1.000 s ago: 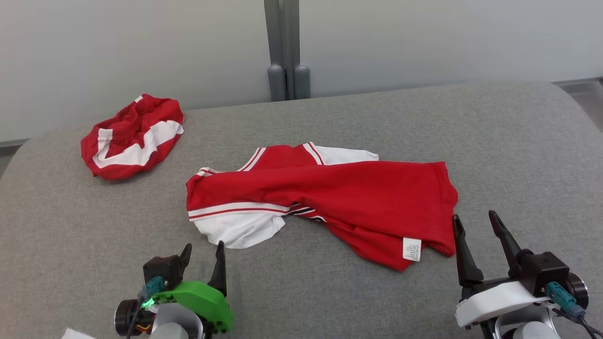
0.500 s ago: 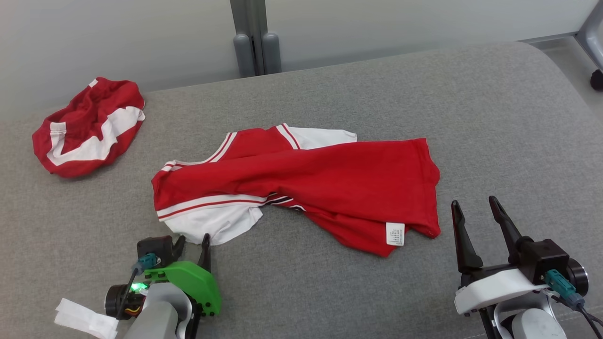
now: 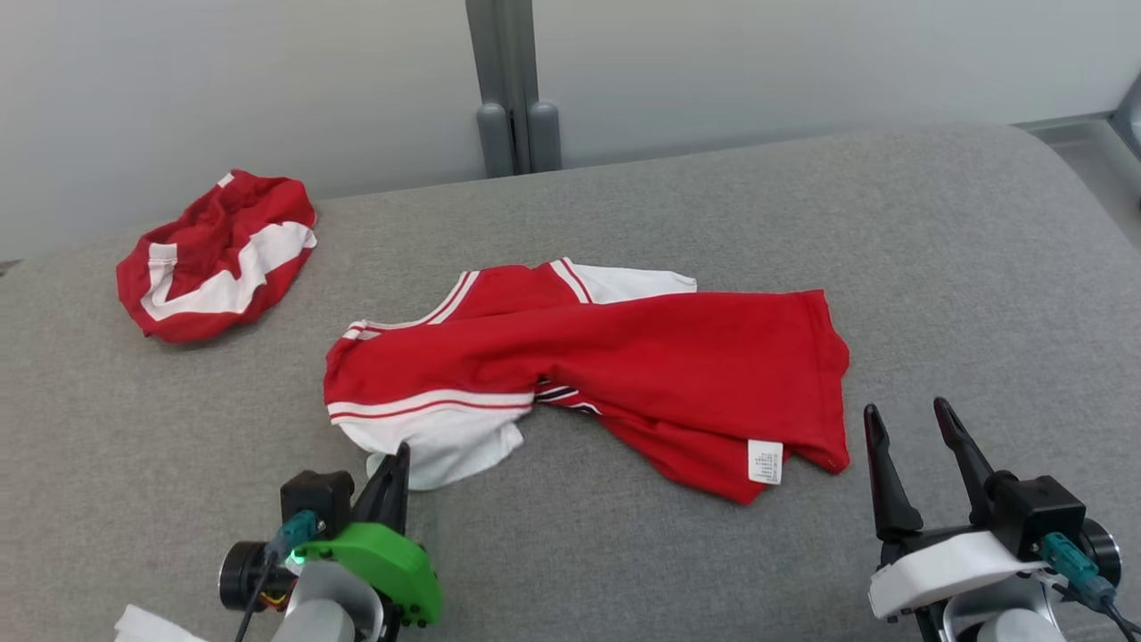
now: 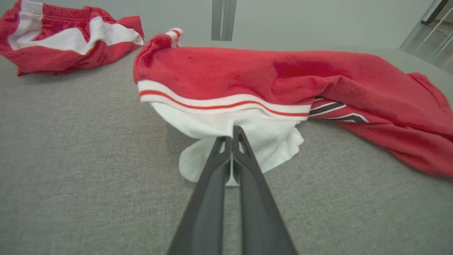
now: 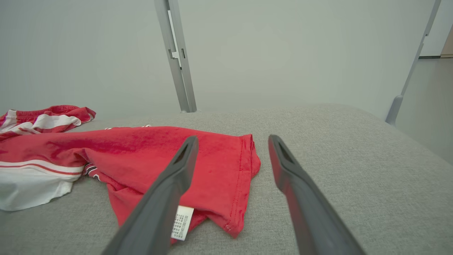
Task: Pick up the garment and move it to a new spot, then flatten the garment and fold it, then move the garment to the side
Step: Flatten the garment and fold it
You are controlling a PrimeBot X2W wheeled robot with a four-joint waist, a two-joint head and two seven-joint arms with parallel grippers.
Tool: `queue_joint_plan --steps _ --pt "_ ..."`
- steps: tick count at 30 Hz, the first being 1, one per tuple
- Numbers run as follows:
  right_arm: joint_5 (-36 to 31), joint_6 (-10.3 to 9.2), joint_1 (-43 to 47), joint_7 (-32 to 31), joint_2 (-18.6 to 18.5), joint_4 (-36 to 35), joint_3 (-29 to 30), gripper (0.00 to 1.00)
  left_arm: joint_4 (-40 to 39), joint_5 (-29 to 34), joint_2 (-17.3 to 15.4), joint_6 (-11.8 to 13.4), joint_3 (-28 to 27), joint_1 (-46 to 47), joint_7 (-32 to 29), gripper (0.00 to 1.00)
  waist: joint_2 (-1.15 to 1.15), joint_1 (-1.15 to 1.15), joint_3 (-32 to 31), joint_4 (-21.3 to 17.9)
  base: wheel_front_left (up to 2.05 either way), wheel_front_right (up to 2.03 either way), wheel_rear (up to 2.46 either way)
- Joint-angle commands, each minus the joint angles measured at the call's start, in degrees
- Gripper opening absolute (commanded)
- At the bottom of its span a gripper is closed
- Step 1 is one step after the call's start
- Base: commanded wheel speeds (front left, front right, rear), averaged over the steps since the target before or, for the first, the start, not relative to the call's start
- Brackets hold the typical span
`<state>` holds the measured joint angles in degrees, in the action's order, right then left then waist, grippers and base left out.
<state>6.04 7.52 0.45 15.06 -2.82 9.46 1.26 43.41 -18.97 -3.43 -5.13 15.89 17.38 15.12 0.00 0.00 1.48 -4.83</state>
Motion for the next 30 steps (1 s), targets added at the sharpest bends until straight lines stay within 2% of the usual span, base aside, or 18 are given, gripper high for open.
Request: queue_joint_plan --steps 1,6,13,16,21,22,24,25,30 --pt "0.35 -0.06 1.18 0.18 -0.14 0.15 0.22 1.00 -2.52 0.77 -0.93 -0.06 -0.11 -2.67 0.03 0.00 0.00 0.00 -1.69 1.80 0.00 0.00 0.00" --pt "0.88 -0.06 2.74 0.18 -0.15 -0.19 0.85 1.00 -14.73 2.11 -3.05 1.64 0.95 -11.19 -1.85 0.00 0.00 0.00 -2.93 3.71 0.00 0.00 0.00" --pt "1.32 -0.07 3.02 0.18 -0.14 -0.20 0.65 1.00 -34.19 0.25 -4.81 4.35 2.89 -23.06 -16.23 0.00 0.00 0.00 -2.96 4.85 0.00 0.00 0.00" --pt "1.32 -0.07 2.44 0.18 -0.15 -0.09 0.03 1.00 -36.17 -0.81 -4.19 4.86 3.55 -24.89 -18.88 0.00 0.00 0.00 -2.58 4.46 0.00 0.00 0.00" --pt "0.47 -0.06 1.51 0.18 -0.15 0.20 -0.84 1.00 -30.67 -1.10 -3.01 5.19 4.12 -21.95 -19.24 0.00 0.00 0.00 -1.77 3.00 0.00 0.00 0.00" --pt "0.27 -0.06 1.53 0.18 -0.16 0.21 -0.68 1.00 -28.94 -1.44 -2.58 5.09 4.08 -21.24 -18.99 0.06 0.00 0.00 -1.64 2.70 0.00 0.00 0.00" --pt "-0.01 -0.06 1.56 0.18 -0.14 0.29 -0.44 1.00 -25.61 -1.01 -2.36 5.55 3.91 -19.82 -17.93 0.49 0.00 0.00 -1.50 2.28 0.00 0.00 0.00" --pt "-0.14 -0.06 1.55 0.18 -0.15 0.32 -0.33 1.00 -24.42 -0.92 -2.26 5.63 3.84 -19.34 -17.28 1.00 0.00 0.00 -1.46 2.12 0.00 0.00 0.00" --pt "-0.22 -0.06 1.65 0.18 -0.14 0.26 0.47 1.00 -21.75 -2.02 -2.34 6.25 2.24 -17.89 -13.59 1.00 0.00 0.00 -1.54 1.89 0.00 0.00 0.00"
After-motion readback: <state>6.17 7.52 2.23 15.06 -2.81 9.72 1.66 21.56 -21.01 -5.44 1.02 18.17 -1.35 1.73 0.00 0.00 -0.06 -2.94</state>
